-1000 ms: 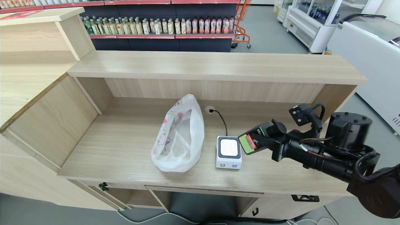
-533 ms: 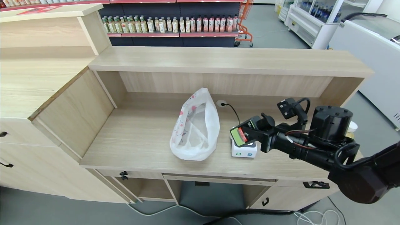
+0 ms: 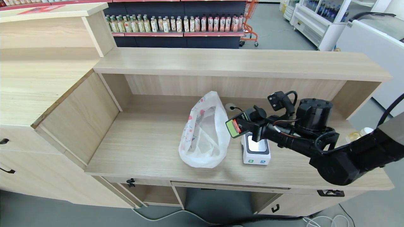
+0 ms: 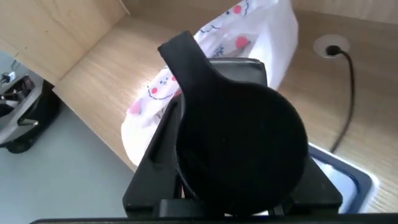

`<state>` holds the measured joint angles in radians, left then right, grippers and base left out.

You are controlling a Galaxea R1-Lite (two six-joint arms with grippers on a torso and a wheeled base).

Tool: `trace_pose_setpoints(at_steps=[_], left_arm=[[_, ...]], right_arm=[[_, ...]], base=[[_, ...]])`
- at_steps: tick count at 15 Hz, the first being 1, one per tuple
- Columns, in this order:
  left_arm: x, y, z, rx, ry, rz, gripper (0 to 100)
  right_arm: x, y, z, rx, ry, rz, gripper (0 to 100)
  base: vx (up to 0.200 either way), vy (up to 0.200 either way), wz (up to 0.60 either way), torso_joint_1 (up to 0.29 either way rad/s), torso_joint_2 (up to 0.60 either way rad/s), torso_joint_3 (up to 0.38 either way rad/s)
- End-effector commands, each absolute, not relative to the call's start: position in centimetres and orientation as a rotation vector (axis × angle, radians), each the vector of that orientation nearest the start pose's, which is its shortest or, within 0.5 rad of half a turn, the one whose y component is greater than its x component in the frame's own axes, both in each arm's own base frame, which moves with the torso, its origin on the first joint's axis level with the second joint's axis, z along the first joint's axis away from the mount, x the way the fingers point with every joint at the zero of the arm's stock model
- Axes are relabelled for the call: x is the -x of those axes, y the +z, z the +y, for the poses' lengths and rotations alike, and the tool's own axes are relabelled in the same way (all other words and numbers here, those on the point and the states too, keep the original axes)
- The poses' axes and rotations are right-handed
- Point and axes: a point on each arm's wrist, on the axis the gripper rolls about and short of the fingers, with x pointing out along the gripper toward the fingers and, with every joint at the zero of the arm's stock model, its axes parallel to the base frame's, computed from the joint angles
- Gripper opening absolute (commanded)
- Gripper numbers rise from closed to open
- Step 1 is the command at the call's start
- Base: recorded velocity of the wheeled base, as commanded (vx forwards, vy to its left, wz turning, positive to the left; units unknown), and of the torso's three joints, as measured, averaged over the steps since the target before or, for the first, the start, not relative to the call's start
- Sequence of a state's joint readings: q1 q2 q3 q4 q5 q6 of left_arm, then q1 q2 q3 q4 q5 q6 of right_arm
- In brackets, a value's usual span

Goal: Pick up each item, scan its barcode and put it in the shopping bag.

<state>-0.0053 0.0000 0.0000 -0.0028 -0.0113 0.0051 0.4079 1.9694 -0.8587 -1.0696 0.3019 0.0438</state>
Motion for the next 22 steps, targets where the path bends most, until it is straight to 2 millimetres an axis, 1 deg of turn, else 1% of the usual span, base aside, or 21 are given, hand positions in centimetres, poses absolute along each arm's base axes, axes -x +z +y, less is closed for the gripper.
trace_pose_setpoints(at_steps=[1, 2, 4, 7, 8, 11, 14, 16, 18, 22], left_arm=[[2.3, 7.6, 0.0, -0.005, -0.014, -0.002, 100], [2.3, 7.6, 0.0, -0.005, -0.015, -0.002, 100], [2.3, 7.6, 0.0, -0.005, -0.015, -0.002, 100], [2.3, 7.6, 0.0, 0.000, -0.015, -0.002, 100], [2.3, 7.6, 0.0, 0.000, -0.015, -0.002, 100], [2.3, 7.6, 0.0, 0.000, -0.014, -0.002, 100], [2.3, 7.6, 0.0, 0.000, -0.015, -0.002, 100], [2.3, 7.6, 0.0, 0.000, -0.015, -0.002, 100], [2.3, 7.6, 0.0, 0.000, -0.015, -0.002, 100], [2.3, 7.6, 0.0, 0.000, -0.015, -0.002, 100]], right_arm=[[-34.0, 14.0, 16.1, -0.039, 0.726, 0.068, 0], [-34.1, 13.7, 16.4, -0.042, 0.732, 0.075, 0], [-33.9, 12.4, 17.0, -0.041, 0.750, 0.115, 0], [-34.9, 10.5, 17.2, -0.040, 0.740, 0.146, 0], [-35.0, 10.2, 17.2, -0.038, 0.739, 0.153, 0], [-36.2, 8.6, 17.2, -0.033, 0.724, 0.163, 0], [-36.7, 8.2, 17.3, -0.023, 0.724, 0.143, 0], [-36.9, 7.2, 17.4, -0.018, 0.722, 0.152, 0], [-37.3, 5.6, 17.3, -0.017, 0.716, 0.149, 0], [-37.6, 4.6, 17.4, -0.017, 0.715, 0.149, 0]], base=[[0.000, 0.200, 0.00, 0.012, 0.02, -0.007], [0.000, 0.000, 0.00, 0.000, 0.00, 0.000], [0.000, 0.000, 0.00, 0.000, 0.00, 0.000], [0.000, 0.000, 0.00, 0.000, 0.00, 0.000], [0.000, 0.000, 0.00, 0.000, 0.00, 0.000], [0.000, 0.000, 0.00, 0.000, 0.00, 0.000], [0.000, 0.000, 0.00, 0.000, 0.00, 0.000], [0.000, 0.000, 0.00, 0.000, 0.00, 0.000], [0.000, 0.000, 0.00, 0.000, 0.00, 0.000], [0.000, 0.000, 0.00, 0.000, 0.00, 0.000]])
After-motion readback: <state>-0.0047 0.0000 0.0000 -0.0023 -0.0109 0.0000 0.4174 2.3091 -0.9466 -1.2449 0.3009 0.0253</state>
